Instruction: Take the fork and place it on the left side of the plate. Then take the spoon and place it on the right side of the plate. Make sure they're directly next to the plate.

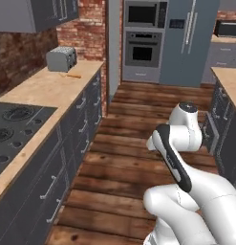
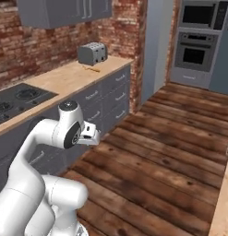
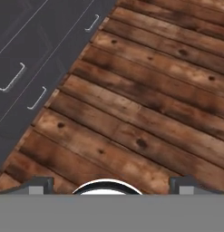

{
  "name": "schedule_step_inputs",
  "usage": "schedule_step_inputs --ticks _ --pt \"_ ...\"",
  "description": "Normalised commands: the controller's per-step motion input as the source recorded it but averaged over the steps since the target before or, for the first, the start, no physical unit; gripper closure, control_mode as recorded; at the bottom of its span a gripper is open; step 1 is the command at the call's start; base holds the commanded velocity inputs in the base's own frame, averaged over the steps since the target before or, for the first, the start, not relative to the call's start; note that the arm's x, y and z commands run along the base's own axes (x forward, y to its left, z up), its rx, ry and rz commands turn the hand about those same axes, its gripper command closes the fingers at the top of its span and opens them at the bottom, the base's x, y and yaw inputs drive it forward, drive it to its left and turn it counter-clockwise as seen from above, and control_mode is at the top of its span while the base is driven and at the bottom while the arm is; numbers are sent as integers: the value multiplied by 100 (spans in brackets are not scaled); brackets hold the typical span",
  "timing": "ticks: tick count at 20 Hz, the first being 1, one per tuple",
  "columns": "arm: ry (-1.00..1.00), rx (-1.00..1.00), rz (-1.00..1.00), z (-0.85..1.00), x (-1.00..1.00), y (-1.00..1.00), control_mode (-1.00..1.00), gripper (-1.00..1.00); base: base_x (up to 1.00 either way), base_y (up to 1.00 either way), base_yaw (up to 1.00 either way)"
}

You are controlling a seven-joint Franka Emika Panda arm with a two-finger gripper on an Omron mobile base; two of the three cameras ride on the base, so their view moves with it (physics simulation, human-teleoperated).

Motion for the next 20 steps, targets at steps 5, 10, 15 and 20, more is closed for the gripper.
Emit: schedule_step_inputs --ticks 5,10,15,20 --pt "0 0 0 0 0 0 100 -100 100 -5 13" --pt "0 0 0 0 0 0 100 -100 100 0 10" --pt "0 0 0 0 0 0 100 -100 100 0 16" --pt "0 0 0 0 0 0 100 -100 100 0 23"
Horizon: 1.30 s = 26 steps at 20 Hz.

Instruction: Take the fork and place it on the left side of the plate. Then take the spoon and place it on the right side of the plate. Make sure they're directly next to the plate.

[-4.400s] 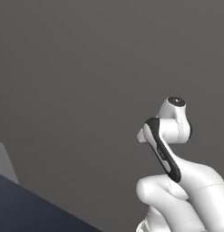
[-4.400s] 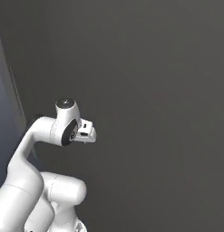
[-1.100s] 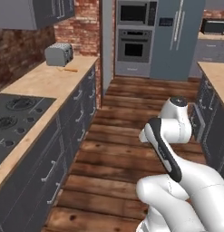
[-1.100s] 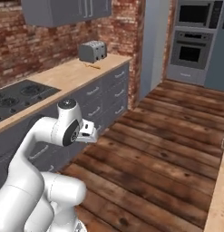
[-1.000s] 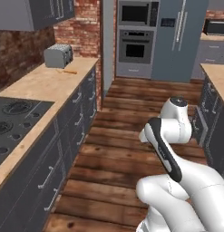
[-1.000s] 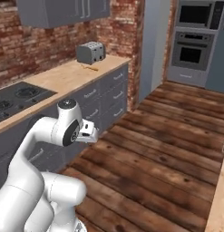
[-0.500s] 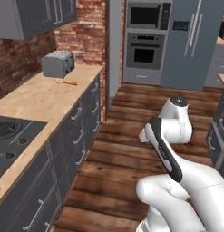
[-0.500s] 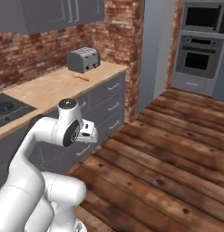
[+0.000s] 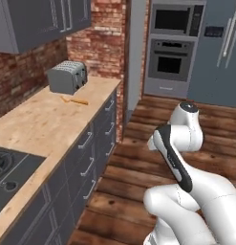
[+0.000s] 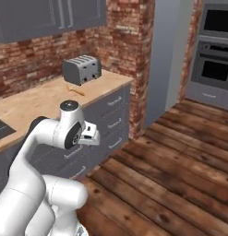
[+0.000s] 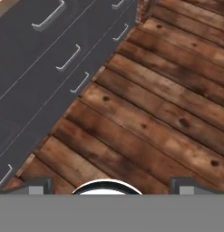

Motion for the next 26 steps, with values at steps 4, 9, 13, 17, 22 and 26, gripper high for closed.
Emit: schedule_step_inputs --ticks 4,9,13,17,22,26 --pt "0 0 0 0 0 0 100 -100 100 0 27" --pt "0 0 0 0 0 0 100 -100 100 -1 33" --pt "0 0 0 0 0 0 100 -100 100 -2 37" --pt "0 0 0 0 0 0 100 -100 100 -7 42" --pt "0 0 0 0 0 0 100 -100 92 -14 48" --pt "0 0 0 0 0 0 100 -100 66 -13 53"
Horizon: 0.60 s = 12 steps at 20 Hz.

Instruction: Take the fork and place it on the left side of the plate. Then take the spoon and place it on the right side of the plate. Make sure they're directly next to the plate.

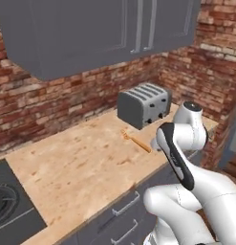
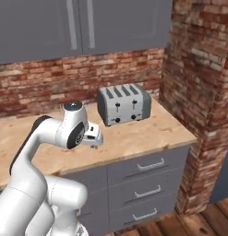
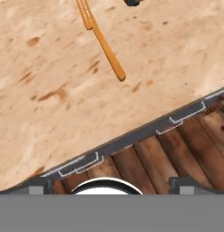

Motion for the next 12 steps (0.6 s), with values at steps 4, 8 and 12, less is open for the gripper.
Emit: schedule_step_inputs --ticks 4,8,12 --pt "0 0 0 0 0 0 100 -100 33 -19 54" --pt "0 0 0 0 0 0 100 -100 26 -23 54" --pt "0 0 0 0 0 0 100 -100 21 -43 46"
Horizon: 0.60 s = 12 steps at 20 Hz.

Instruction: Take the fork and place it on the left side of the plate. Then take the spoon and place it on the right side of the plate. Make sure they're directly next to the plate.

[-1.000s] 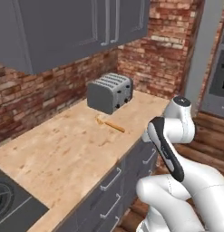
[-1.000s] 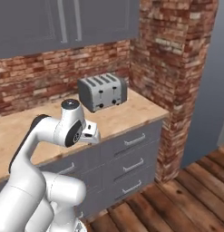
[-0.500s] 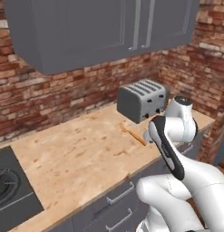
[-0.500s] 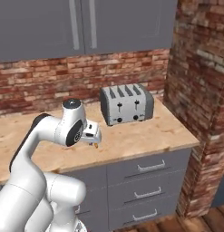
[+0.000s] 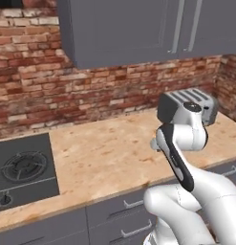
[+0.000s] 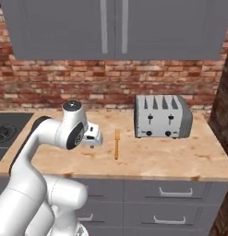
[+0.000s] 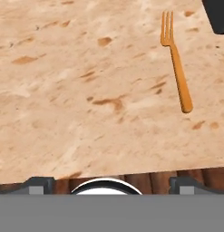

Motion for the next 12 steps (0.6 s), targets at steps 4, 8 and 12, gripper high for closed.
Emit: schedule_step_inputs --ticks 4,8,12 --pt "0 0 0 0 0 0 100 -100 20 -58 34" --pt "0 0 0 0 0 0 100 -100 21 -59 18" --pt "0 0 0 0 0 0 100 -100 35 -46 6"
